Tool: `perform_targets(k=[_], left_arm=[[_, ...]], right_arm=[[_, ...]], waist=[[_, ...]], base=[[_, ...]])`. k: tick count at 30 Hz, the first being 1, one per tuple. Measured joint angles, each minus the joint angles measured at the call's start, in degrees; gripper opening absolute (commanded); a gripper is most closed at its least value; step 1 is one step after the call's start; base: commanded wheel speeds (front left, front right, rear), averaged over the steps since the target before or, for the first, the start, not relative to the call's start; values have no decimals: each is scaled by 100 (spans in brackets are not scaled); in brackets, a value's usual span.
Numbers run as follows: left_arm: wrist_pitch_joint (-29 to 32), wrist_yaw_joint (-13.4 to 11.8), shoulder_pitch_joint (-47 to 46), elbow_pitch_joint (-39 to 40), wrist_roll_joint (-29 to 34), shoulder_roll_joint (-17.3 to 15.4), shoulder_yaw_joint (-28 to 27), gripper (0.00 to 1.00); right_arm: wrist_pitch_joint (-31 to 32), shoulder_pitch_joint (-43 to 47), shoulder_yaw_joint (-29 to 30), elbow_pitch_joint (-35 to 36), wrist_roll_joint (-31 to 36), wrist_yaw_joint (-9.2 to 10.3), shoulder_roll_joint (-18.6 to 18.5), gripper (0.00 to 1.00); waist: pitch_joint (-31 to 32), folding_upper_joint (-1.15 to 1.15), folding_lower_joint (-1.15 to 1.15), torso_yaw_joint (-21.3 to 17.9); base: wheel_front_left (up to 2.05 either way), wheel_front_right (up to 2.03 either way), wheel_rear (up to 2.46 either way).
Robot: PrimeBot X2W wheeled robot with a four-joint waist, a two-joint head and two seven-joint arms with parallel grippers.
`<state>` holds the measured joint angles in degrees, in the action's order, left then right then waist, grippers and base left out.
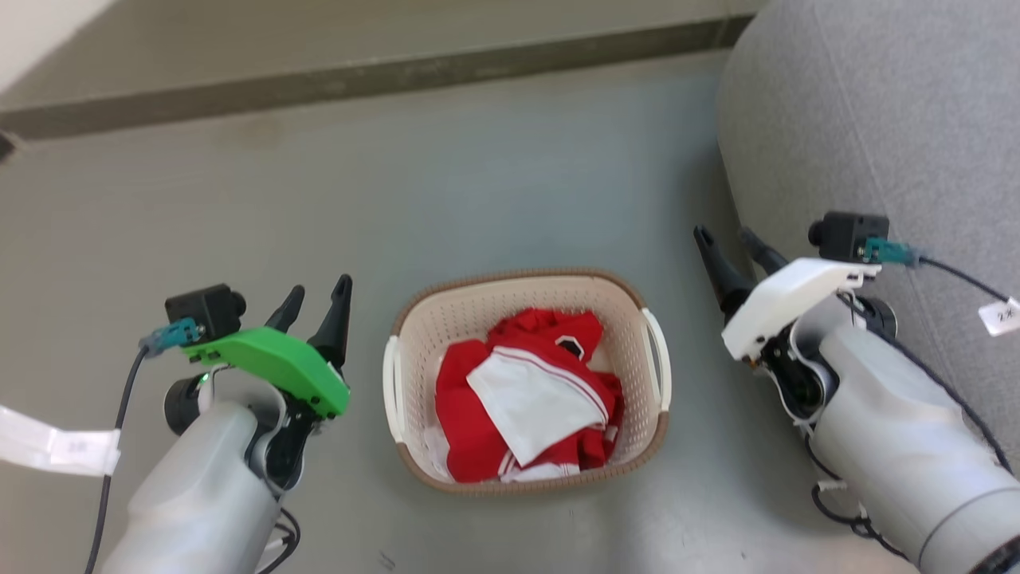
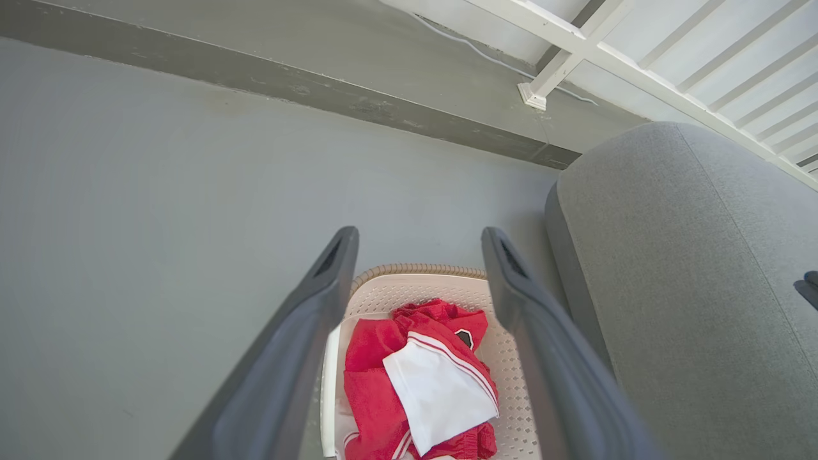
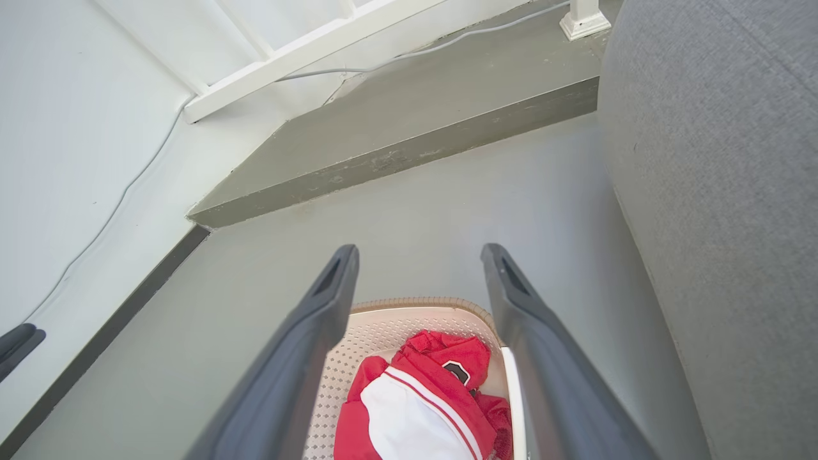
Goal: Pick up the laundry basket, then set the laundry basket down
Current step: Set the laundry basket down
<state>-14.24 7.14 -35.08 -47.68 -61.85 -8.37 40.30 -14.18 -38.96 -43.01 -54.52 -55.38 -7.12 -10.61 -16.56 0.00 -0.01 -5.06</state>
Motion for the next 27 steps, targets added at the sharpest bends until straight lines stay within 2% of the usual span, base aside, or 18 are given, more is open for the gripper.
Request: perform_targets(k=[10, 15, 20, 27], left_arm=[[0, 0, 754, 515, 1000, -260, -578, 100], [0, -69, 1062, 1014, 1390, -219, -944, 100], [0, -209, 1347, 1455, 1745, -167, -1276, 100], [-1, -316, 1857, 1984, 2127, -133, -1748, 100]], right_arm=[[0, 763, 508, 680, 680, 18, -97, 100], [0, 1145, 959, 1143, 987, 254, -305, 100], [-3, 1409, 1370, 1738, 1360, 476, -350, 100], [-18, 1864, 1703, 2383, 1812, 634, -275, 100]], waist=[[830, 0, 0, 115], [1206, 0, 0, 156], [1447, 0, 0, 238], [1559, 0, 0, 337]], base=[[0, 0, 0], [0, 0, 0], [0, 0, 0], [0, 0, 0]])
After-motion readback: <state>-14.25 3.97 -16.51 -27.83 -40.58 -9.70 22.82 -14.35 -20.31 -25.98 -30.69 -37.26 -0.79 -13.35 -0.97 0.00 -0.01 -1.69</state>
